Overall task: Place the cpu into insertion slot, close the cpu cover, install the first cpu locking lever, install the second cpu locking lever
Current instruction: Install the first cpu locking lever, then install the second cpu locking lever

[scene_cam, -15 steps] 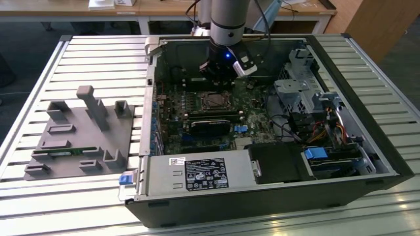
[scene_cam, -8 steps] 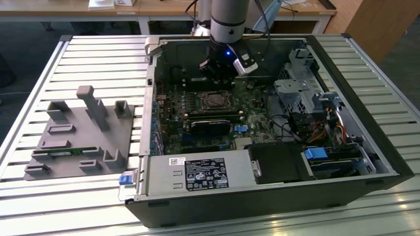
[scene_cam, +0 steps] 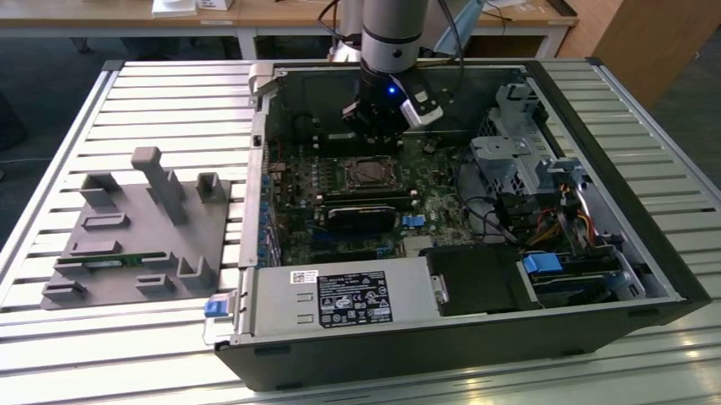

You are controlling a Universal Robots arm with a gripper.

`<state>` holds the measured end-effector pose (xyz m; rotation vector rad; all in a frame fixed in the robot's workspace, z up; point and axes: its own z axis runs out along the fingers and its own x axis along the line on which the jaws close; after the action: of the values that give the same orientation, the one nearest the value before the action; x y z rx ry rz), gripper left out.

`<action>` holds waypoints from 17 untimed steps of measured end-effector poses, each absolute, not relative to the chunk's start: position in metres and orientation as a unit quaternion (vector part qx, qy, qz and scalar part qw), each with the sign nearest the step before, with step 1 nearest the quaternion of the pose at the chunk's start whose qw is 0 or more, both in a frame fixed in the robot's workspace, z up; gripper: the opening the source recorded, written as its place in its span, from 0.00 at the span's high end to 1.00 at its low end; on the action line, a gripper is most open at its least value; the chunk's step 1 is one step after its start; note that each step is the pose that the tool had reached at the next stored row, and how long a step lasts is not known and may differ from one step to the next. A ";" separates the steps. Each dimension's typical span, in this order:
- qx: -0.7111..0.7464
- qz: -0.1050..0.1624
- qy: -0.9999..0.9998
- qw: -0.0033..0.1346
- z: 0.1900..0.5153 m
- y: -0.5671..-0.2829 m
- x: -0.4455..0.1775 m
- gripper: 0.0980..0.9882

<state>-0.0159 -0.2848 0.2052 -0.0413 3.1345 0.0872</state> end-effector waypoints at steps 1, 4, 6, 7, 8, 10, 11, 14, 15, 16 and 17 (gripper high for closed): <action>-0.013 0.028 1.000 0.003 0.205 -0.285 -0.016 0.99; -0.013 0.028 1.000 0.003 0.207 -0.285 -0.016 0.99; -0.013 0.028 1.000 0.003 0.208 -0.285 -0.016 0.99; -0.013 0.028 1.000 0.003 0.208 -0.285 -0.016 0.99; -0.013 0.028 1.000 0.003 0.208 -0.285 -0.016 0.99; -0.013 0.028 1.000 0.003 0.209 -0.285 -0.016 0.99; -0.013 0.028 1.000 0.003 0.209 -0.285 -0.016 0.99; -0.013 0.028 1.000 0.003 0.210 -0.285 -0.016 0.99; -0.013 0.028 1.000 0.003 0.210 -0.285 -0.016 0.99; -0.013 0.028 1.000 0.003 0.210 -0.285 -0.016 0.99; -0.013 0.028 1.000 0.003 0.211 -0.285 -0.016 0.99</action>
<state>-0.0160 -0.2849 0.2108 -0.0413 3.1348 0.0864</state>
